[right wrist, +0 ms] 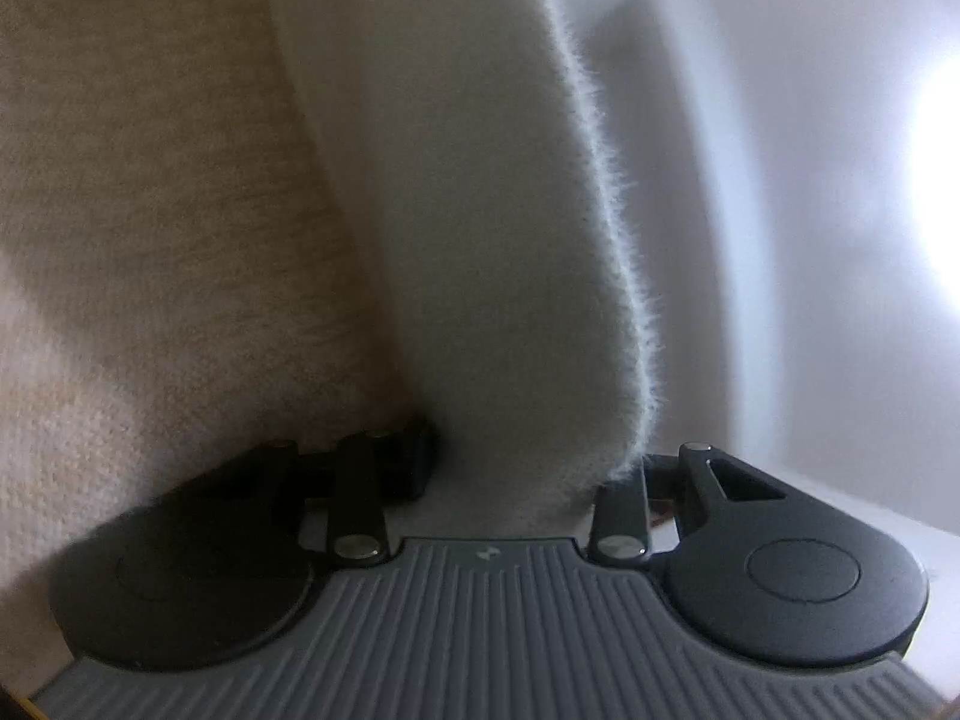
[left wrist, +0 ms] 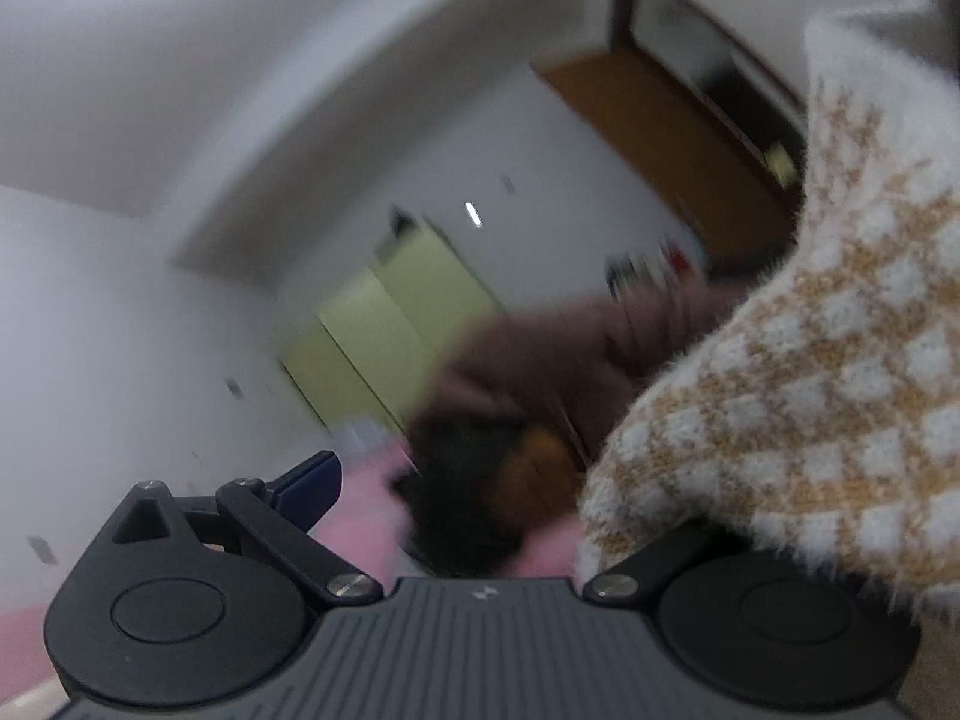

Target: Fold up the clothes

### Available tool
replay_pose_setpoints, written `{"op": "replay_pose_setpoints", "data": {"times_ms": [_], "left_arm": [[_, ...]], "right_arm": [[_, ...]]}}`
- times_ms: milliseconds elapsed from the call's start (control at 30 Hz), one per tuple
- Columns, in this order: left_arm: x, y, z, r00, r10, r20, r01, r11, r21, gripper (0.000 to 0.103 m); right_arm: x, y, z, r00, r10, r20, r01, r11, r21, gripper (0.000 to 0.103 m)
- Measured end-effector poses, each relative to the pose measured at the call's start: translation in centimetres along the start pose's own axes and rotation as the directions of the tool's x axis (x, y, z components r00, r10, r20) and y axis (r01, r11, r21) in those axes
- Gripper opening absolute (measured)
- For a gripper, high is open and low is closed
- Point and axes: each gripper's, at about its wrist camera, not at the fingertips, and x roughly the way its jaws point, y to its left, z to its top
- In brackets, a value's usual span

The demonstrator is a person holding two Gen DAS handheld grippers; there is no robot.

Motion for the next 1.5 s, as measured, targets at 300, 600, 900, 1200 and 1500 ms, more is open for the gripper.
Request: {"op": "replay_pose_setpoints", "data": {"times_ms": [300, 600, 900, 1200, 1500], "left_arm": [[11.1, -12.9, -15.5, 0.927, -0.143, -0.347, 0.186, 0.978, 0.094, 0.103], [7.5, -9.2, -15.0, 0.896, -0.22, -0.385, 0.286, 0.95, 0.123, 0.103], [3.4, -3.4, -12.9, 0.844, -0.324, -0.428, 0.345, 0.938, -0.03, 0.103], [-7.0, 6.8, -13.1, 0.906, -0.342, -0.247, 0.284, 0.928, -0.242, 0.103], [-20.0, 12.5, -15.7, 0.809, -0.561, -0.173, 0.397, 0.74, -0.543, 0.103]], "right_arm": [[13.4, 20.2, -3.0, 0.912, 0.355, -0.205, -0.362, 0.932, 0.005, 0.033], [11.8, 21.5, -5.4, 0.882, 0.425, -0.206, -0.453, 0.883, -0.119, 0.064], [-3.7, 14.8, 1.6, 0.899, 0.43, -0.08, -0.436, 0.871, -0.227, 0.09], [-13.5, 1.6, -4.3, 0.915, 0.388, -0.111, -0.295, 0.831, 0.472, 0.088], [-25.4, 1.0, -17.6, 0.749, 0.614, -0.25, -0.021, 0.399, 0.917, 0.088]]}}
